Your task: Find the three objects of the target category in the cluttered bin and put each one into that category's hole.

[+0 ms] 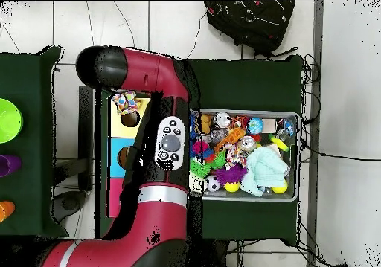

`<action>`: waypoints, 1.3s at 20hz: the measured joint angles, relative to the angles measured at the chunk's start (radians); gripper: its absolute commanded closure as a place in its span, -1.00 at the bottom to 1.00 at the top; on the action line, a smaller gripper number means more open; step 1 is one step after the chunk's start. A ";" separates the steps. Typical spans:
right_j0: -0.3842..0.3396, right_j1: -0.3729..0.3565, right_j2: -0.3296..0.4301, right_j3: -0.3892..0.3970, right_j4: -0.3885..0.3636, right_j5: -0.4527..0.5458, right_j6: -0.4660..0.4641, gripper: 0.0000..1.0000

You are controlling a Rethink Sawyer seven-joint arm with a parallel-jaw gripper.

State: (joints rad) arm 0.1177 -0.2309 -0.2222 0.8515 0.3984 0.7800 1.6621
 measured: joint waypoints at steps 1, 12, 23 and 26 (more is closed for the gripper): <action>0.000 0.000 0.000 0.003 0.004 -0.002 0.001 1.00; 0.022 -0.019 0.000 0.100 0.056 -0.067 0.050 1.00; 0.051 -0.044 0.000 0.170 0.071 -0.082 0.092 1.00; 0.050 -0.044 0.000 0.170 0.071 -0.082 0.092 1.00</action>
State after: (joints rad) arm 0.1676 -0.2752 -0.2221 1.0215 0.4692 0.6979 1.7545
